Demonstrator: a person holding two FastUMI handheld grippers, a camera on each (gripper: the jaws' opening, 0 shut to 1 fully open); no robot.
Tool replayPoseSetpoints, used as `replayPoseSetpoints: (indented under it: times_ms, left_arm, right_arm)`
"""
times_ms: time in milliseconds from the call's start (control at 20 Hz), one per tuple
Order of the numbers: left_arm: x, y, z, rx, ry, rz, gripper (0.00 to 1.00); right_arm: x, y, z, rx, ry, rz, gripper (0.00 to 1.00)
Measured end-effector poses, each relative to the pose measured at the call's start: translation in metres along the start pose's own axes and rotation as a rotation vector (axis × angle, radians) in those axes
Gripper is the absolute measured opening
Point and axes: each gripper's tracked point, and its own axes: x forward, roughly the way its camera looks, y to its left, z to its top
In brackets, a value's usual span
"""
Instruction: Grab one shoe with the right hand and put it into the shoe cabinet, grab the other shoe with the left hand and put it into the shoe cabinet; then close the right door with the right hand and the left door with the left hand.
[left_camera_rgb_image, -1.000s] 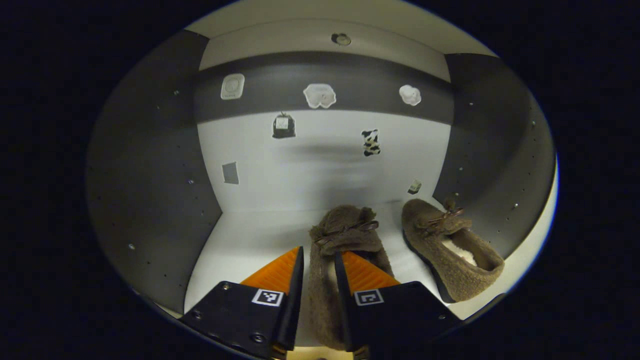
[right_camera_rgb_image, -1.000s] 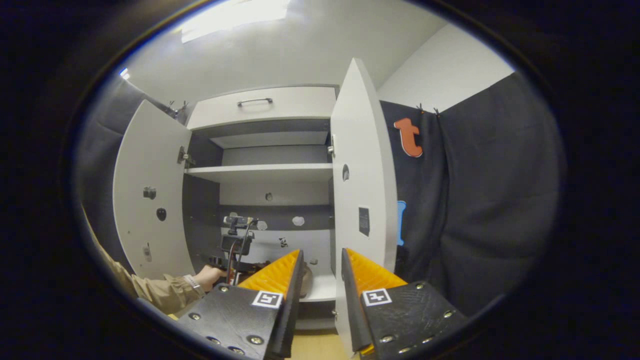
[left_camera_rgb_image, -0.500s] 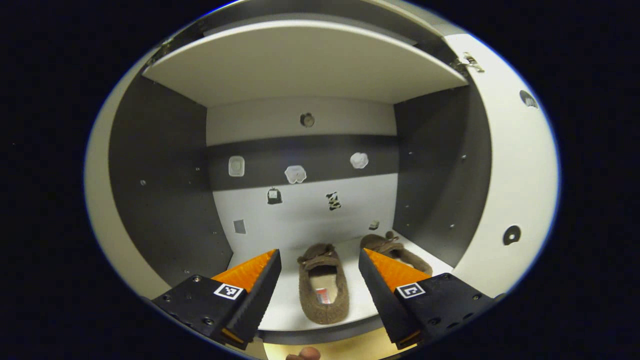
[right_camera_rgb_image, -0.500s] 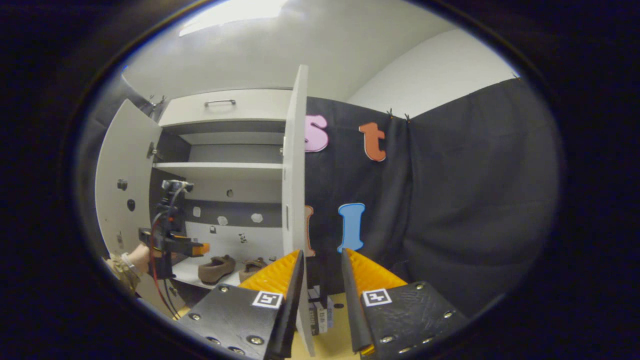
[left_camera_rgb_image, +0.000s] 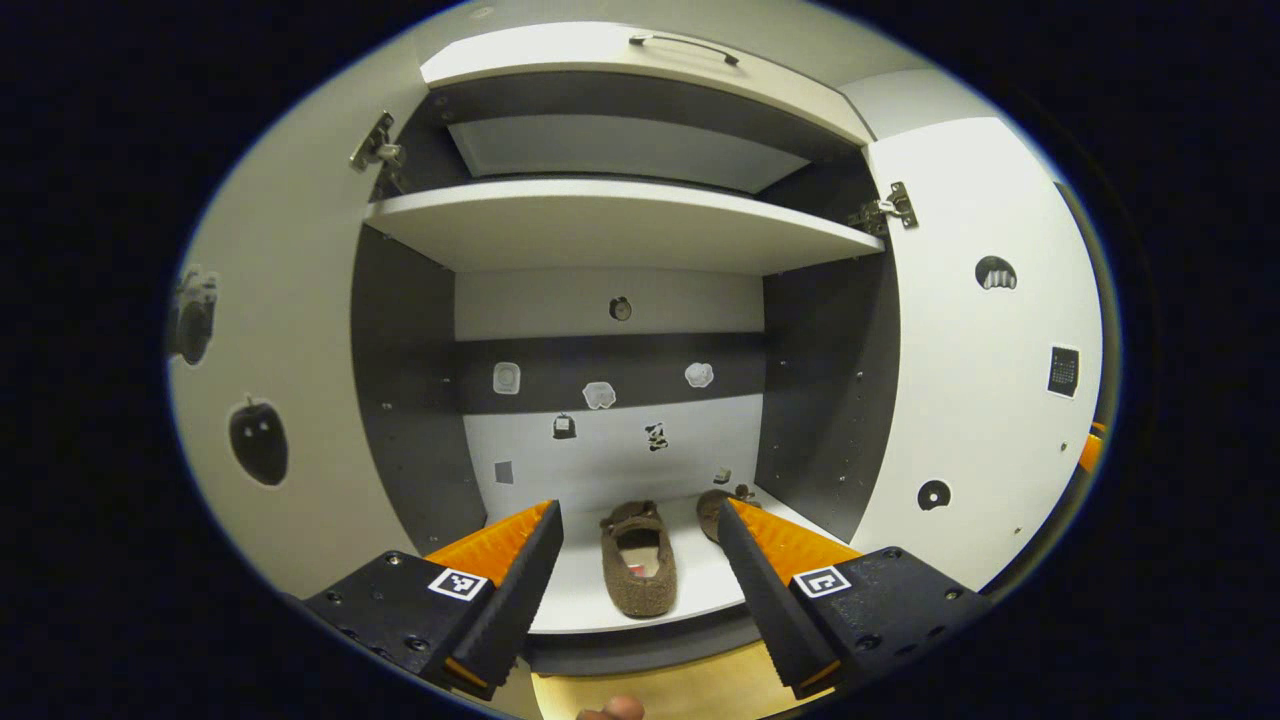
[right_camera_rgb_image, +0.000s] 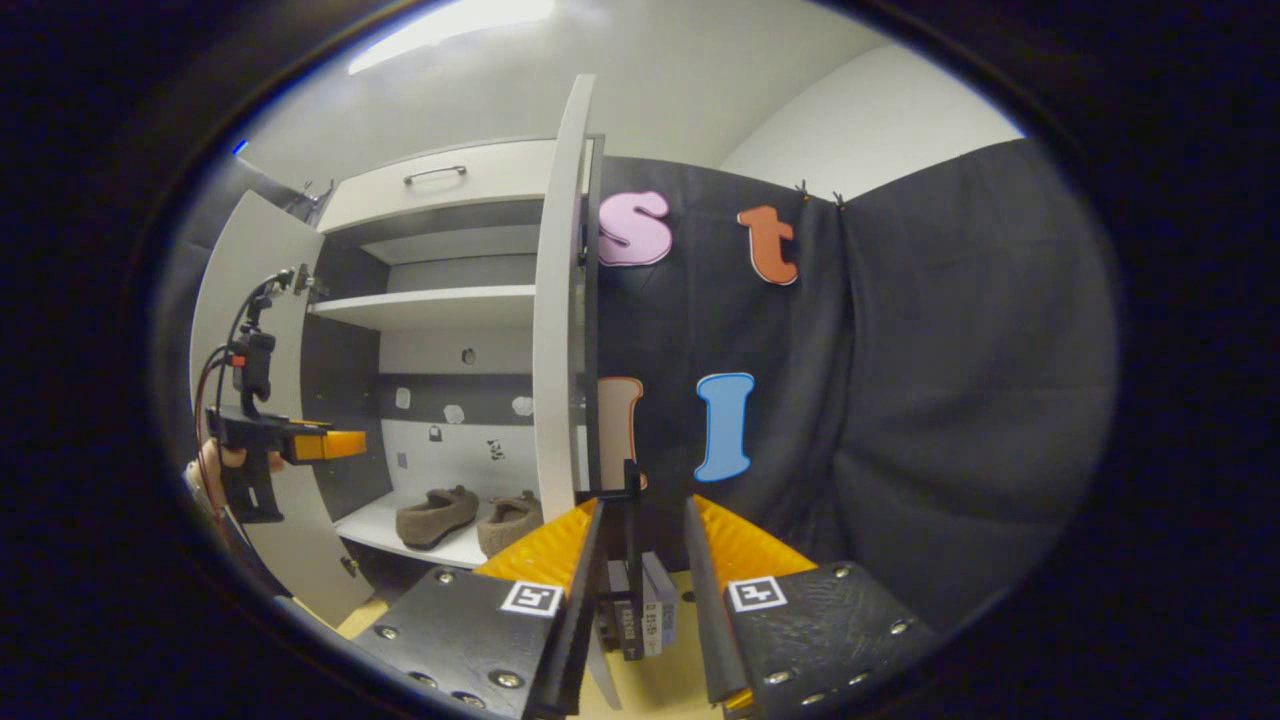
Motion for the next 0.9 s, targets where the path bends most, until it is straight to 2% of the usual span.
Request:
replayPoseSetpoints:
  times_ms: [200, 350, 500, 550, 650, 750, 900]
  left_arm:
    - [-0.019, 0.005, 0.009, -0.006, -0.014, 0.012, 0.95]
    - [-0.027, 0.007, 0.015, -0.022, -0.037, 0.018, 0.95]
    - [-0.035, 0.009, 0.009, -0.034, -0.022, 0.023, 0.95]
    - [-0.038, 0.011, 0.007, -0.041, -0.016, 0.027, 0.95]
    - [-0.045, 0.013, 0.006, -0.054, -0.013, 0.032, 0.95]
    - [-0.054, 0.016, 0.002, -0.056, -0.007, 0.042, 0.95]
    - [-0.068, 0.022, 0.0, -0.055, -0.002, 0.064, 0.95]
  right_arm:
    - [-0.002, 0.017, 0.0, 0.014, 0.02, 0.111, 0.46]
    - [0.003, 0.042, 0.0, 0.032, 0.021, 0.197, 0.43]
    - [0.005, 0.072, -0.002, 0.039, 0.027, 0.278, 0.46]
    - [0.006, 0.082, -0.003, 0.048, 0.032, 0.304, 0.43]
    - [0.011, 0.097, -0.006, 0.066, 0.045, 0.341, 0.46]
    - [0.017, 0.11, -0.011, 0.064, 0.053, 0.373, 0.43]
    - [0.02, 0.141, -0.014, 0.086, 0.067, 0.452, 0.47]
